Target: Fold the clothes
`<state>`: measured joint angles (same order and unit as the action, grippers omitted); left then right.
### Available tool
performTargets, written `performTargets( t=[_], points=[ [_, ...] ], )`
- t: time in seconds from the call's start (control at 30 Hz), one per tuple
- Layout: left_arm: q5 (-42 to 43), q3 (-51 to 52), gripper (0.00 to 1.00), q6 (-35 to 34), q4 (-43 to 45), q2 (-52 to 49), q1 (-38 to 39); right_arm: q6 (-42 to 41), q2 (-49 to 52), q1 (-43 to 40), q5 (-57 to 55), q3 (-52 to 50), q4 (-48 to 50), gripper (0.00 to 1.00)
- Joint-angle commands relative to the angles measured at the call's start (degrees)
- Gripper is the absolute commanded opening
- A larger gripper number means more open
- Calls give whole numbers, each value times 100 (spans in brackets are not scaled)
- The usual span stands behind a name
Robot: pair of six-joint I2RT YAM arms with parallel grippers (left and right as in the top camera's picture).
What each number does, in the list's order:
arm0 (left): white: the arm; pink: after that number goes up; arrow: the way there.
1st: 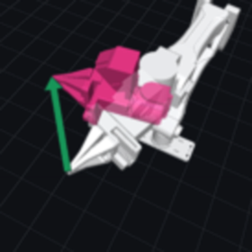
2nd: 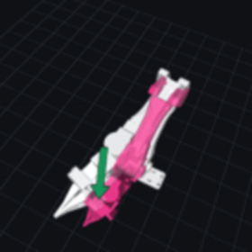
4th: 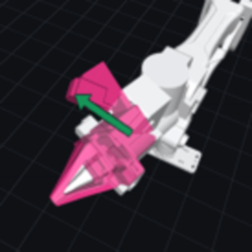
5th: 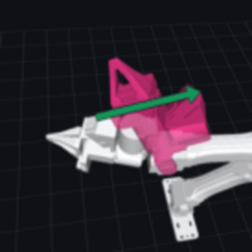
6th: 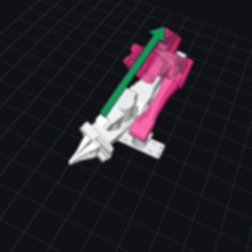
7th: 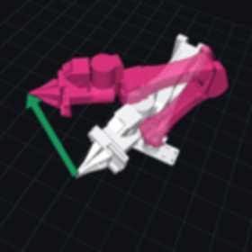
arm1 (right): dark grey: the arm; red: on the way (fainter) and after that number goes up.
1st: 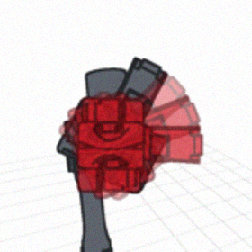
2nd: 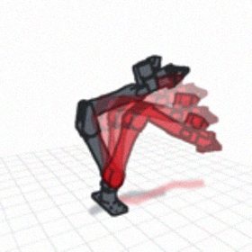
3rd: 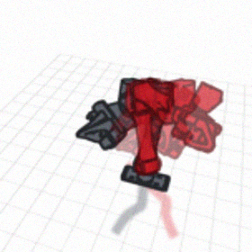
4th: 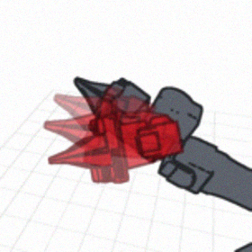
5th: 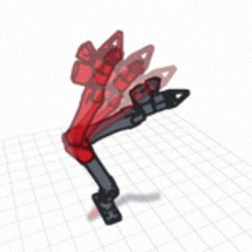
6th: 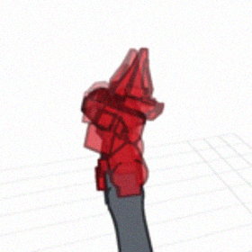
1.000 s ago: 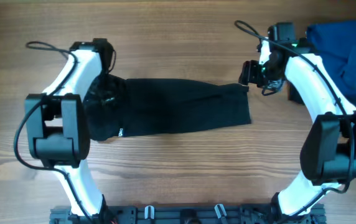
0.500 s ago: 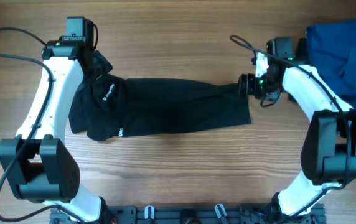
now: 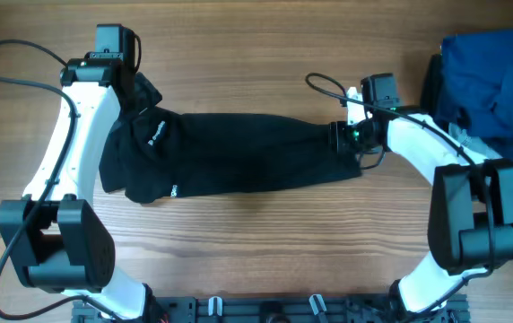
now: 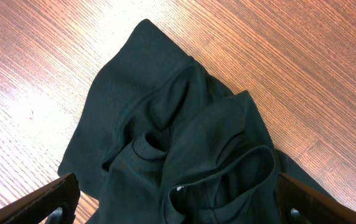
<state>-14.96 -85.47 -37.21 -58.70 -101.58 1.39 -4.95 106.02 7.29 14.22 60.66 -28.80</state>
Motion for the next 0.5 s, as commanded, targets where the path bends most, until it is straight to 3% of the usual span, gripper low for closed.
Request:
performTargets(
  t=[0.0, 0.03, 0.07, 0.2, 0.47],
  points=[
    [-33, -13, 100, -55, -22, 107, -7, -315, 177, 61, -63, -262, -55, 24],
    [-33, -13, 100, -55, -22, 107, -7, -446, 177, 44, -190, -262, -59, 8],
    [-33, -13, 100, -55, -24, 107, -7, -542, 177, 22, -291, -262, -63, 4],
    [-31, -13, 100, -55, -35, 107, -7, -612, 177, -481, -319, -205, -190, 4],
    [-31, -13, 100, -57, -61, 107, -7, 348, 175, -2050, 439, 542, -1088, 4]
  ],
)
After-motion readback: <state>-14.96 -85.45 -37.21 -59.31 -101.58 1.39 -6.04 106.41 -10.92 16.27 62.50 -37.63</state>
